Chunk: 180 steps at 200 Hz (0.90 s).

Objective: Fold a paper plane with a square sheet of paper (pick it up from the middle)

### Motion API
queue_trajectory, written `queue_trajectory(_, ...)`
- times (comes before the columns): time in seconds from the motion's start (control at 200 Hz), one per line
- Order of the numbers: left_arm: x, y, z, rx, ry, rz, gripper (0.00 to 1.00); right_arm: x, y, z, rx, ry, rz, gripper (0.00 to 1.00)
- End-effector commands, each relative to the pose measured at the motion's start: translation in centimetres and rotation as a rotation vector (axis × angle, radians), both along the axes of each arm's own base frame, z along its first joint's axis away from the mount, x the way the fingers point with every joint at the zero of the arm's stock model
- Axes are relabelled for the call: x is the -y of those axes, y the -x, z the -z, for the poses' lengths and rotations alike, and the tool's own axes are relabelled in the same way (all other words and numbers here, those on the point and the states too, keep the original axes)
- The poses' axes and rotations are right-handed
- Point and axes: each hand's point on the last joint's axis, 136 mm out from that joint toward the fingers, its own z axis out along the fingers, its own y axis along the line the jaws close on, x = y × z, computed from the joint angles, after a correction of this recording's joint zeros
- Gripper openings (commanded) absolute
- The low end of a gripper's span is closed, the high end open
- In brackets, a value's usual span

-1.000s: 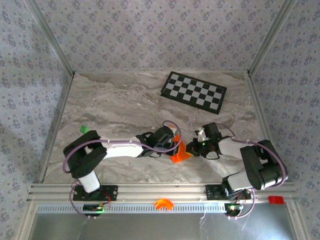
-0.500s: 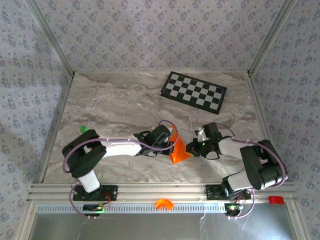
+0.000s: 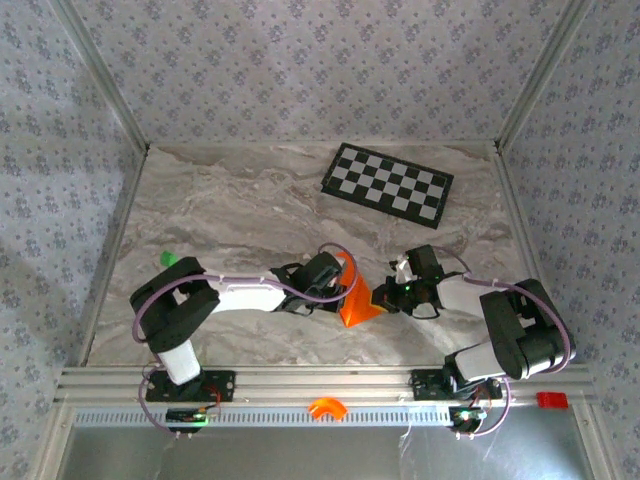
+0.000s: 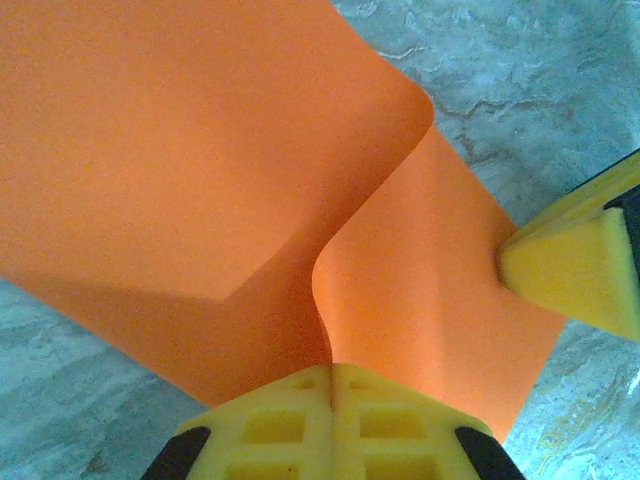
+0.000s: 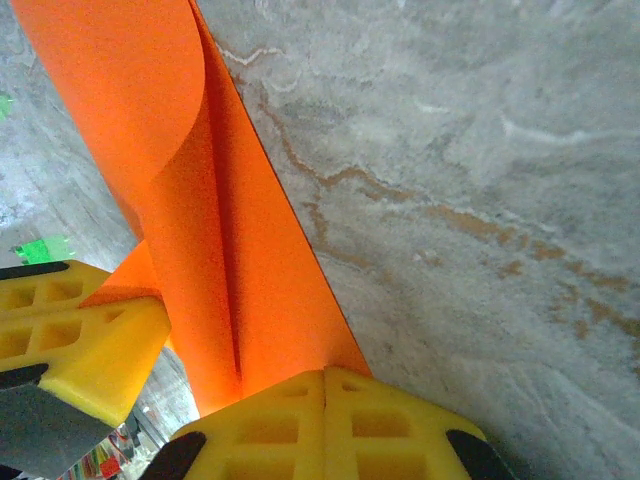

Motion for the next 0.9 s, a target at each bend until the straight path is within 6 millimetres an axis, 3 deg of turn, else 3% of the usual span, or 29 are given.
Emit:
queue_trajectory(0.0, -0.05, -0.50, 0.12, 0.013, -0.010, -0.002, 0.04, 2.19, 1.98, 2.74, -0.096, 0.121, 0.034, 0.00)
queue_trajectory(0.895, -0.29, -0.96, 0.84, 0.021, -0.027, -0.030, 0.04, 2.48, 1.98, 2.70, -0.095, 0.118, 0.040, 0.00)
